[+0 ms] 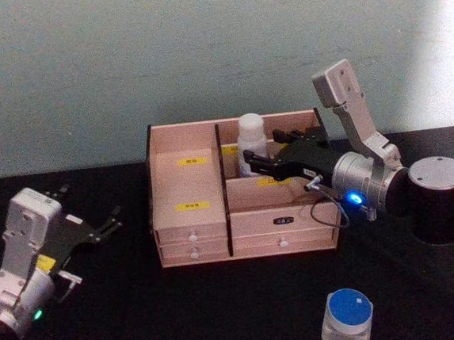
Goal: Pick up the facial cleanser and watermelon frost from the table and place them into the tiered storage box.
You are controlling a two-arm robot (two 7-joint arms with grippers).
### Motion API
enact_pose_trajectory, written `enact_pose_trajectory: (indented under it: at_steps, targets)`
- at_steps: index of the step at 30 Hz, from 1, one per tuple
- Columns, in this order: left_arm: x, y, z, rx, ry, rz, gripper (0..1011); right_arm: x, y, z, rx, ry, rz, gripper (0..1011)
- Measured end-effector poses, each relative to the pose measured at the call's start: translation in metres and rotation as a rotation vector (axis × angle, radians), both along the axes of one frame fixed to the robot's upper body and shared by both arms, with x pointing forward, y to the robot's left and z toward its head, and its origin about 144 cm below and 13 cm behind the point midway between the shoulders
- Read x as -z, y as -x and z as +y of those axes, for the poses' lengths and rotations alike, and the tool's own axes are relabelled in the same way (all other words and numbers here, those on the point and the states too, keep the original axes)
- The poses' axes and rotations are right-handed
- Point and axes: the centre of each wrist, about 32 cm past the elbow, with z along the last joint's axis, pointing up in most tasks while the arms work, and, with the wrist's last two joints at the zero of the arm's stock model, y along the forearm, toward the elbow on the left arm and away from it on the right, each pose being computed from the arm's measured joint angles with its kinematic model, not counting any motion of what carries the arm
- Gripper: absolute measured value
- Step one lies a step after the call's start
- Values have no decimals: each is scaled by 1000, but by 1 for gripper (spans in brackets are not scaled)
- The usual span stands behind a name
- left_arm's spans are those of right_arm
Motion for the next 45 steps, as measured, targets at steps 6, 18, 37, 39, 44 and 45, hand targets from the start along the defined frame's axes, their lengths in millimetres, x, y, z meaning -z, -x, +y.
enact_pose_trajectory:
  at_steps: [6,18,37,39,44,45]
  targets:
    - [0,0,0,0,0,0,1001,0,0,0,0,-1,0,959]
    - [0,0,0,0,0,0,1001,0,0,0,-1,-2,1,1000]
    - [0,0,0,0,0,0,1001,-13,49,-41,-62,-14,4,1000]
    - [0,0,0,0,0,0,1001,-13,58,-48,-88,-11,12,1000]
    - [0,0,0,0,0,0,1001,-10,79,-64,-144,4,34,1000]
    - [0,0,0,0,0,0,1002,-10,82,-66,-151,7,39,1000]
